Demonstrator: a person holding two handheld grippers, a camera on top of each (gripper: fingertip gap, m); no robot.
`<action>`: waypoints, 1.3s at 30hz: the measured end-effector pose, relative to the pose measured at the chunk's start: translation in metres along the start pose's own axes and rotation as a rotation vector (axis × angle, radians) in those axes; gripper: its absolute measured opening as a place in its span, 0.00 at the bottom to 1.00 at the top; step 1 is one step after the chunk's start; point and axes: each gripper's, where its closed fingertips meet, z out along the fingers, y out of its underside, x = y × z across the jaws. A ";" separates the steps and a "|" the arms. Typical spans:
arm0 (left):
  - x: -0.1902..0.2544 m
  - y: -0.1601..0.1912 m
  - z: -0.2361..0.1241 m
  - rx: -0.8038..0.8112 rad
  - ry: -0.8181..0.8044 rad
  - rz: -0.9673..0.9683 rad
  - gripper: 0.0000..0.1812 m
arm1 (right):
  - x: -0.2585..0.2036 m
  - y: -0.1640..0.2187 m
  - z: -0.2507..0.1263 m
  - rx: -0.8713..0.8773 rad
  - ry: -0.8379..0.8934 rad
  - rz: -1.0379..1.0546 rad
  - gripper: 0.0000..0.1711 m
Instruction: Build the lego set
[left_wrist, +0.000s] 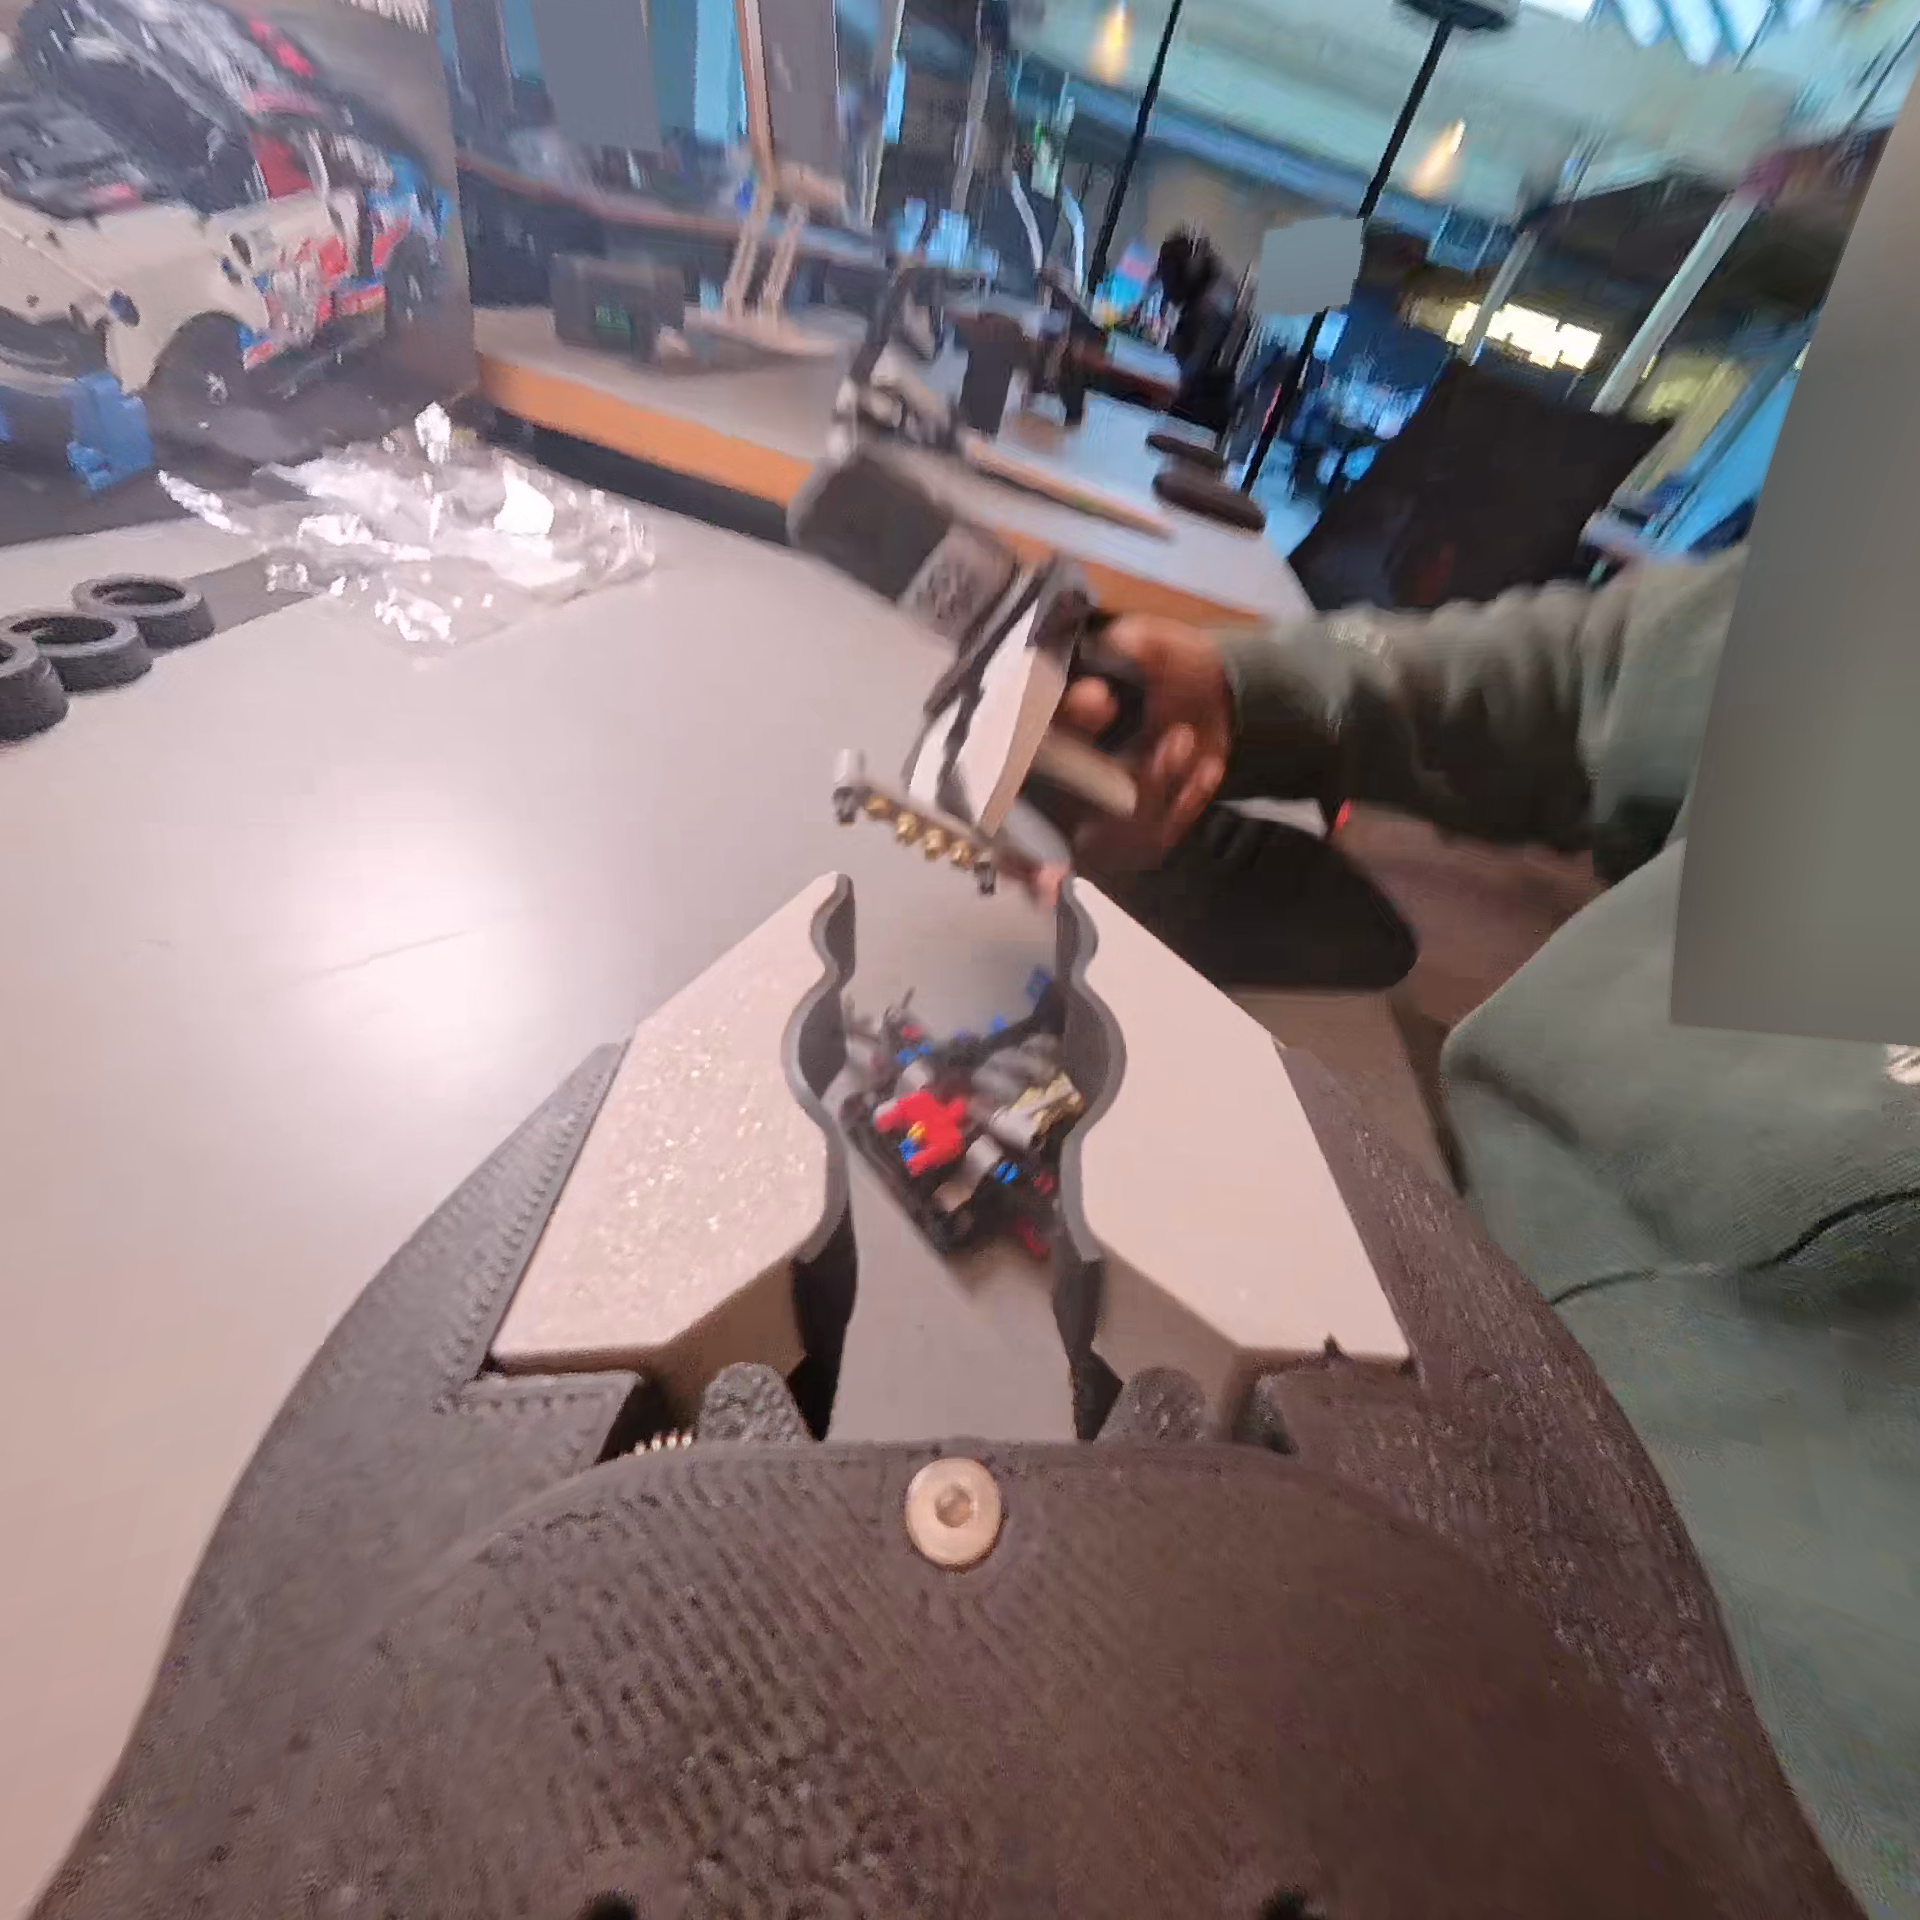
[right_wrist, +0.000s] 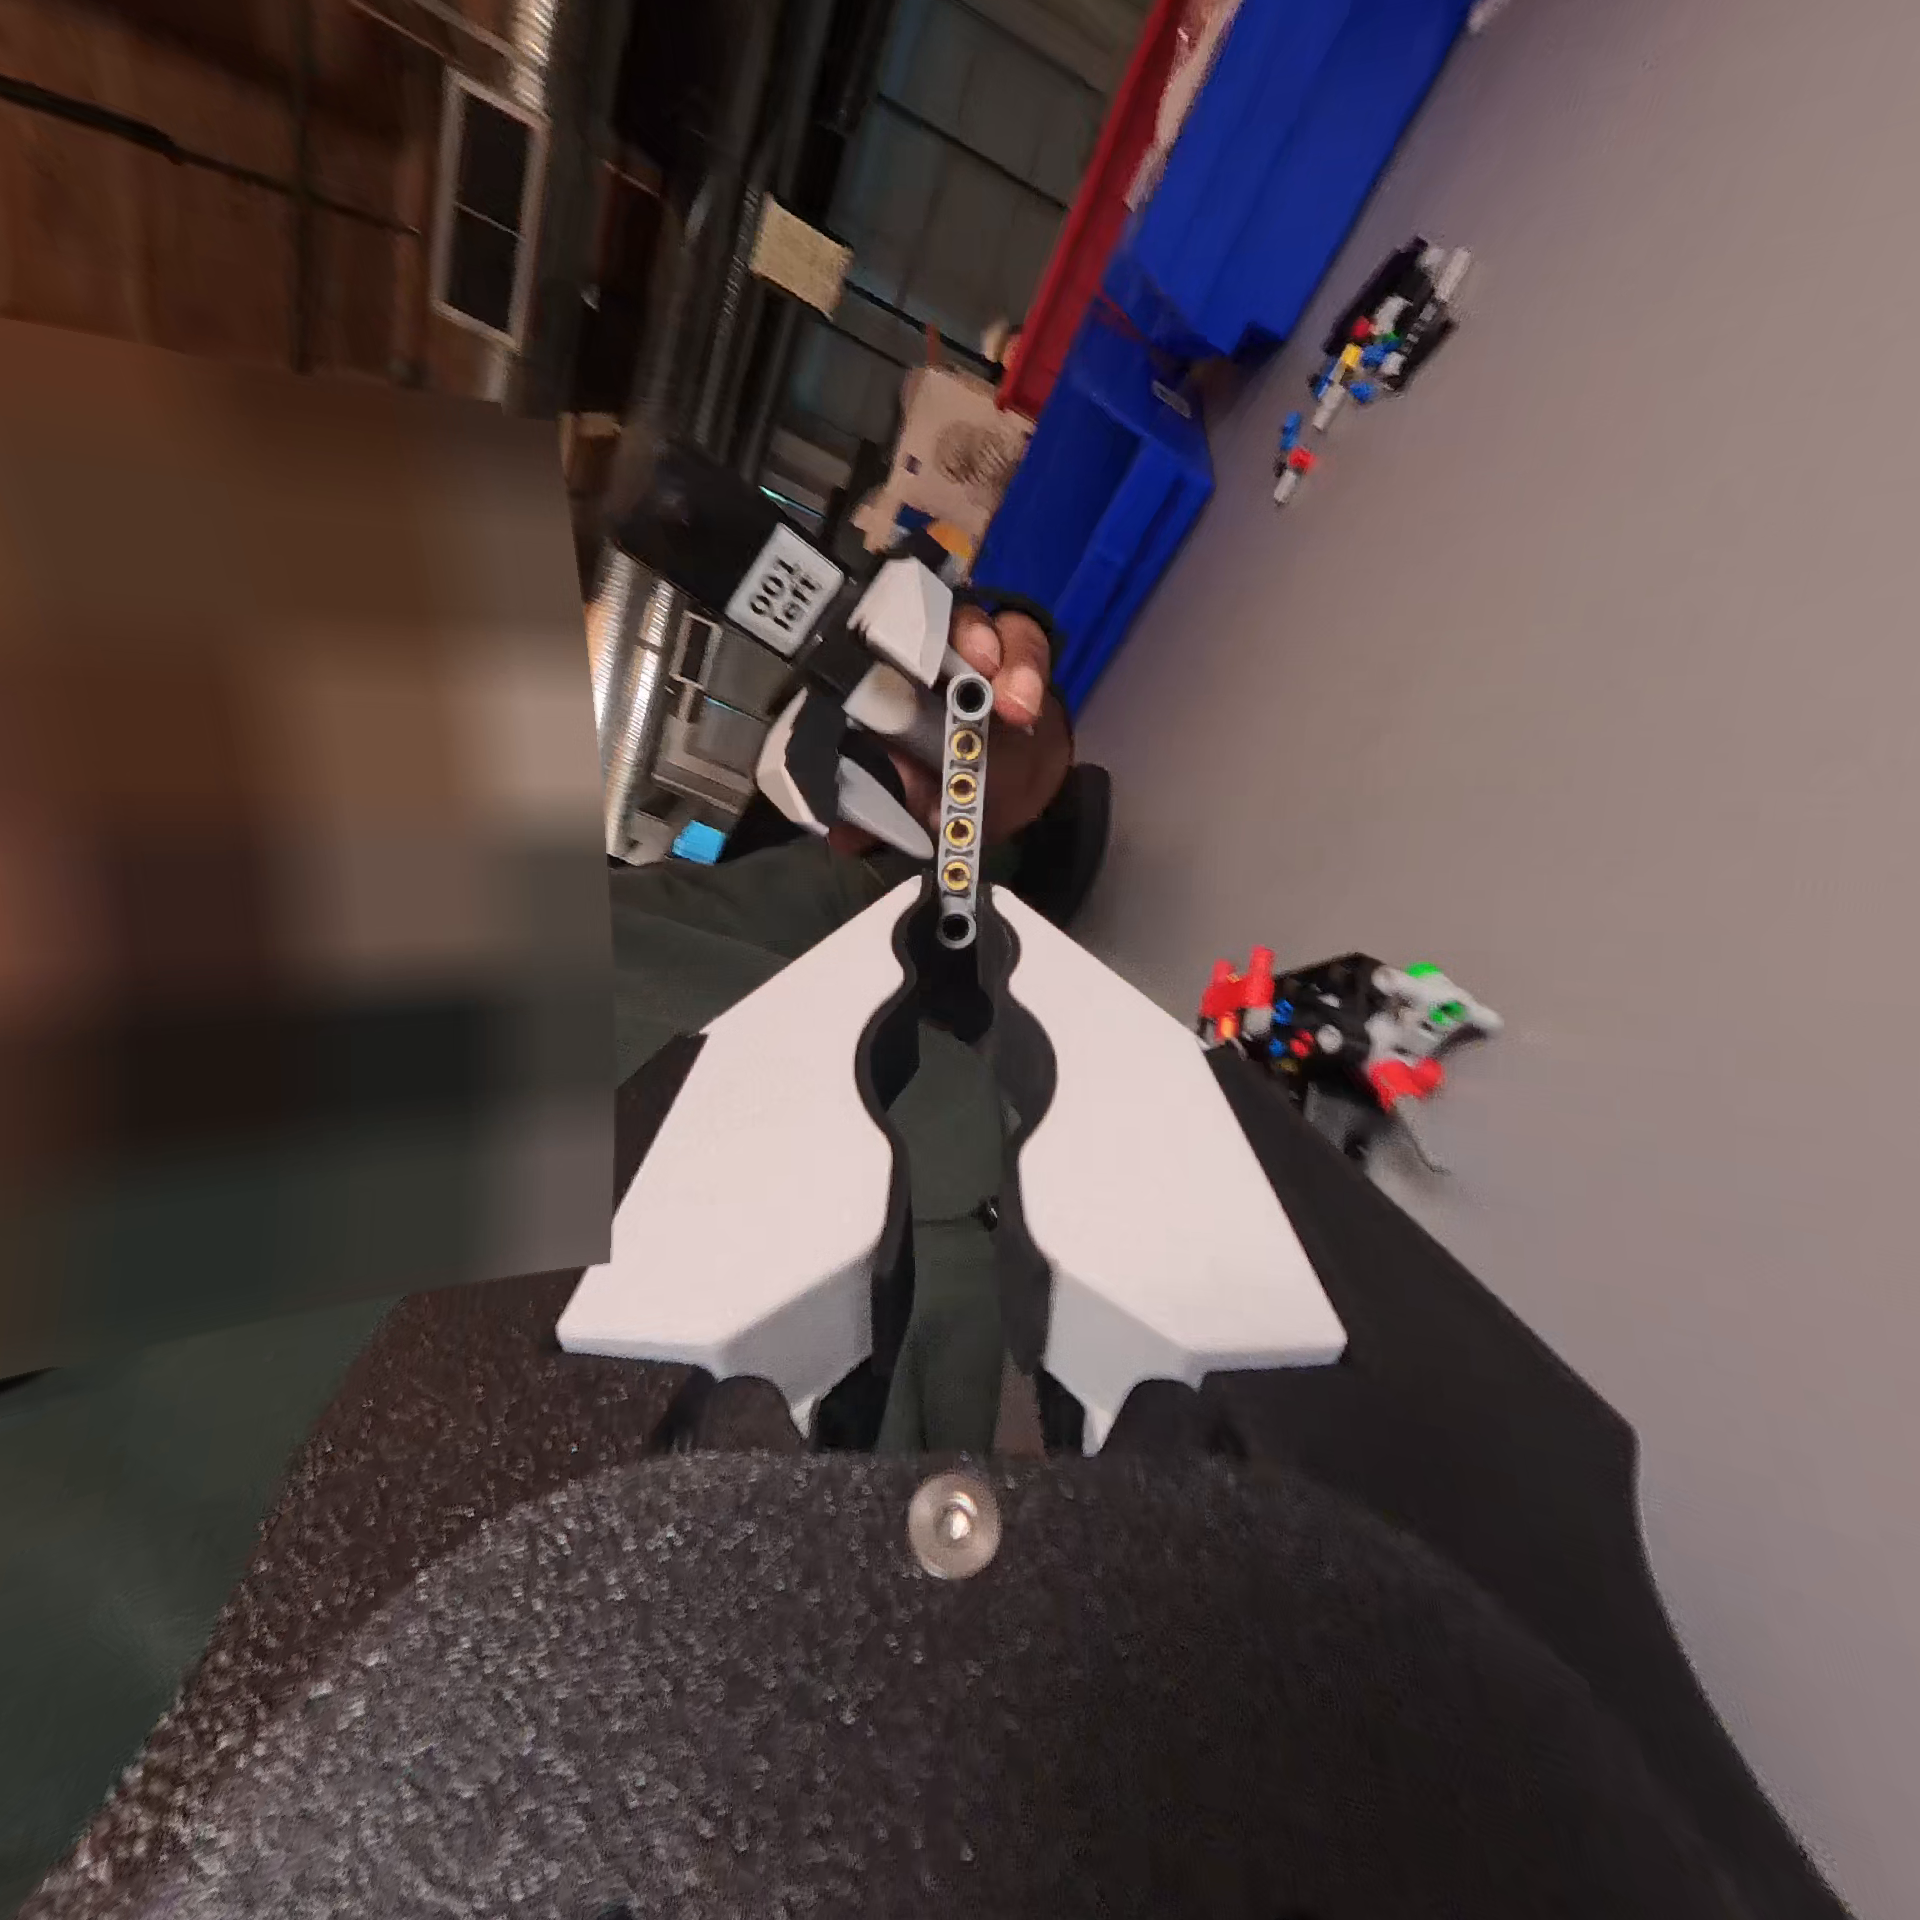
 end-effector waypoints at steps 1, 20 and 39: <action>-0.006 0.009 0.000 -0.054 -0.009 0.020 0.22 | 0.008 0.002 -0.009 -0.050 0.064 -0.002 0.03; 0.002 0.101 0.038 -0.464 0.121 0.190 0.37 | 0.042 0.057 -0.031 -0.645 0.366 0.133 0.03; 0.000 0.113 0.040 -0.506 0.101 0.170 0.29 | 0.047 0.063 -0.028 -0.697 0.360 0.162 0.03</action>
